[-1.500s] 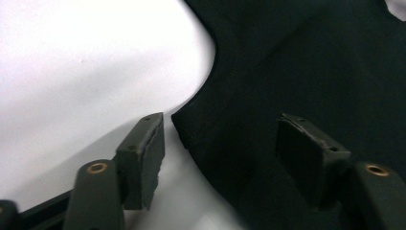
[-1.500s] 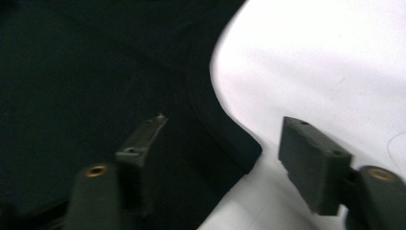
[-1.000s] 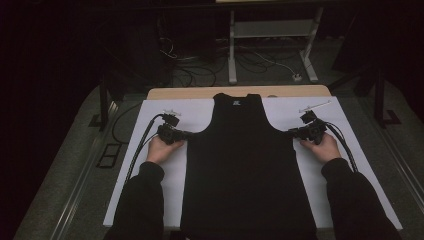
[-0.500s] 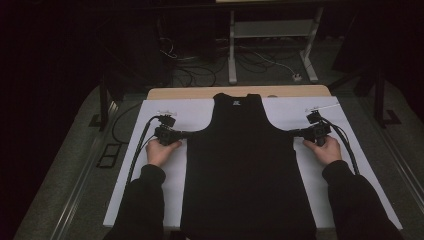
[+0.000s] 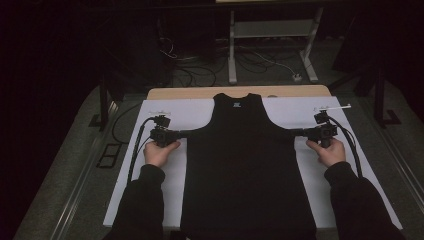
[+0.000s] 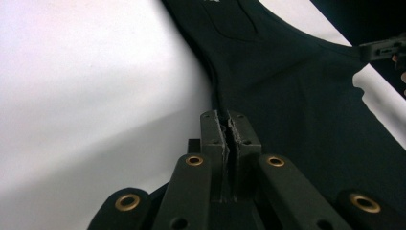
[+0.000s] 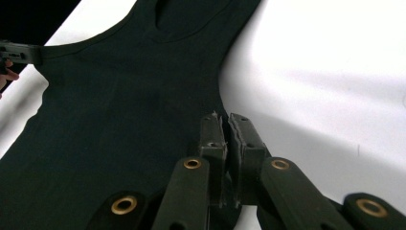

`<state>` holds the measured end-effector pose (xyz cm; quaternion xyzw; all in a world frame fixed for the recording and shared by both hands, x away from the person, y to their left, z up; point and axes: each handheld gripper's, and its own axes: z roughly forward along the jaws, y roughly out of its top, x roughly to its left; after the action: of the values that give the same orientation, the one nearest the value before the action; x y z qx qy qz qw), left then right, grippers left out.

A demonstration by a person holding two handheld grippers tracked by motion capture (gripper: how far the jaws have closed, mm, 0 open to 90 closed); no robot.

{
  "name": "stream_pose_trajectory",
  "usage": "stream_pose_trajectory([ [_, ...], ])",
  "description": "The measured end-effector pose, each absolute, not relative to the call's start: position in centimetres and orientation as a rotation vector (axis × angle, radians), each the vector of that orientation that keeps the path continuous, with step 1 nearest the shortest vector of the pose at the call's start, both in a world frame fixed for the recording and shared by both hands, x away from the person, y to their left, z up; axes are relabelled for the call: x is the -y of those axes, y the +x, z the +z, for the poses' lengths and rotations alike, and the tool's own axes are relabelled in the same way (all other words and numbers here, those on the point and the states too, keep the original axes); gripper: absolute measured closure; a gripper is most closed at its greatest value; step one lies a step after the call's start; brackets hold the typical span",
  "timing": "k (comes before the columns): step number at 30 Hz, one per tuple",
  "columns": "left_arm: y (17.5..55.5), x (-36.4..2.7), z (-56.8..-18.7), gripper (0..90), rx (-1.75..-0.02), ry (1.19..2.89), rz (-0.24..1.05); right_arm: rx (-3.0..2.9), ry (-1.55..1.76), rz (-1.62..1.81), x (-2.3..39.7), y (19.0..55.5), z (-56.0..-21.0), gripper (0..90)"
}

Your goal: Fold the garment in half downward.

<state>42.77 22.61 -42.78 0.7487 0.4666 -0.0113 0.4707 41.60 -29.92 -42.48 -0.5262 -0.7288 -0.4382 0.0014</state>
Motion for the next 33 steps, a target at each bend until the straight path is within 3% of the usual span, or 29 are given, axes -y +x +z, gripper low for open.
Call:
stream_pose_trajectory([
  [21,39.7,-23.8,-42.4,85.1,-1.158,1.761,-0.112,2.276,-1.637,-1.416,30.9,38.7,-41.3,83.5],
  [33,37.4,-24.1,-42.8,85.1,-1.166,1.82,-0.143,2.291,-1.633,-1.354,30.9,36.7,-41.4,83.0],
])
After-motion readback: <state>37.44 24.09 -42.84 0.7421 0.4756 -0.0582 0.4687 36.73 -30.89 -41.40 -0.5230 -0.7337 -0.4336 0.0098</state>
